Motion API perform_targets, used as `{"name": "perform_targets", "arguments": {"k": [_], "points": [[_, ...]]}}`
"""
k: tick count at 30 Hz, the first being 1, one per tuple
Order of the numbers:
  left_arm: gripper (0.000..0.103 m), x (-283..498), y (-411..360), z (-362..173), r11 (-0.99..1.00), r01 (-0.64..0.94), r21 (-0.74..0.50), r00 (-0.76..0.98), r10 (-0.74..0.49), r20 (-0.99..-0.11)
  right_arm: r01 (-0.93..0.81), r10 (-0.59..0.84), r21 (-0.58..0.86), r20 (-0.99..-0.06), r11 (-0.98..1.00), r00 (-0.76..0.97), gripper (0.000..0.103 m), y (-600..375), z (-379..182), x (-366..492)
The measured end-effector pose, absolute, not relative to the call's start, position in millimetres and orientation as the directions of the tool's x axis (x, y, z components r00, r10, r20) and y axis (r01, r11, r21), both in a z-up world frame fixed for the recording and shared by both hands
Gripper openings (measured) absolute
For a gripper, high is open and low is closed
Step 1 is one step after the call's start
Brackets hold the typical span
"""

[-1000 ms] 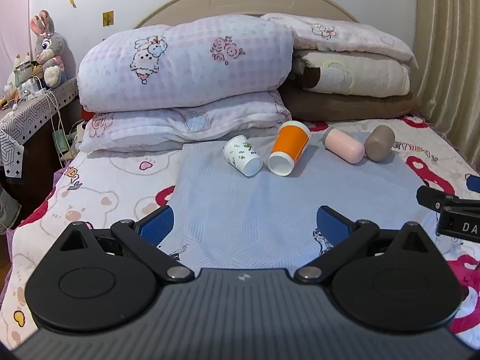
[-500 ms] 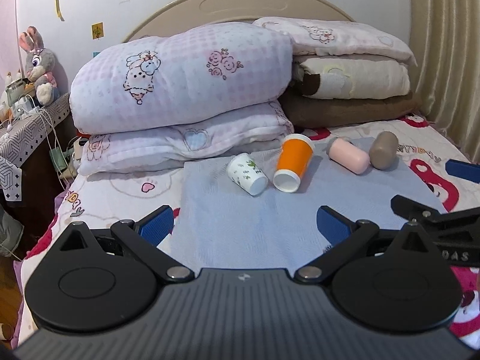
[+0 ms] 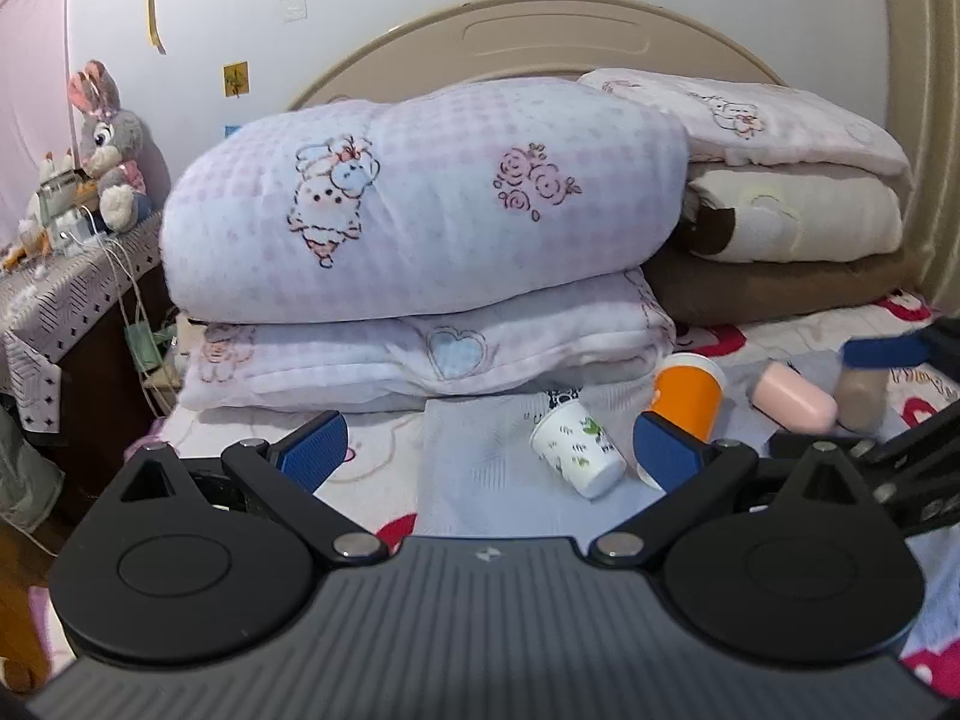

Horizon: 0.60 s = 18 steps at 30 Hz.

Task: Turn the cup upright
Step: 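Move the right tool toward the white leaf-print cup while the left tool approaches it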

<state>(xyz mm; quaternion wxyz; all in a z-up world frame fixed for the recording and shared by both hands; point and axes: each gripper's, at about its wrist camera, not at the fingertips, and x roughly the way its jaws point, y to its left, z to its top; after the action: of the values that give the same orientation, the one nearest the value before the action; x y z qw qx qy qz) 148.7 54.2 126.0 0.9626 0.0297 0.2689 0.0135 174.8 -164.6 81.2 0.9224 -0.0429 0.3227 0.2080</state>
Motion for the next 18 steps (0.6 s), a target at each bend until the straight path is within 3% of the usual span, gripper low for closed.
{"name": "perform_targets", "arguments": {"k": [5,10,14,18], "points": [[0.103,191.8,66.6,83.4,0.998,0.000,-0.061,0.816,-0.036,-0.577,-0.491,0.406,0.068,-0.665,0.869,0.627,0.095,-148.4,21.6,220.2],[0.103,227.6,75.5,32.0,0.985,-0.007,-0.174,0.772,-0.105,-0.627,-0.515,0.435,0.113,-0.702,0.850,0.564,0.095,-128.9,-28.8,246.1],[0.103,252.0,84.3,-7.5,0.965,-0.029,-0.260,0.756,-0.149,-0.638,-0.547,0.421,0.077,-0.729,0.833,0.539,0.094,-117.6,-53.3,260.3],[0.101,268.8,90.5,-37.1,0.943,-0.032,-0.330,0.737,-0.201,-0.645,-0.557,0.374,0.022,-0.764,0.830,0.526,0.085,-109.8,-74.8,272.4]]}}
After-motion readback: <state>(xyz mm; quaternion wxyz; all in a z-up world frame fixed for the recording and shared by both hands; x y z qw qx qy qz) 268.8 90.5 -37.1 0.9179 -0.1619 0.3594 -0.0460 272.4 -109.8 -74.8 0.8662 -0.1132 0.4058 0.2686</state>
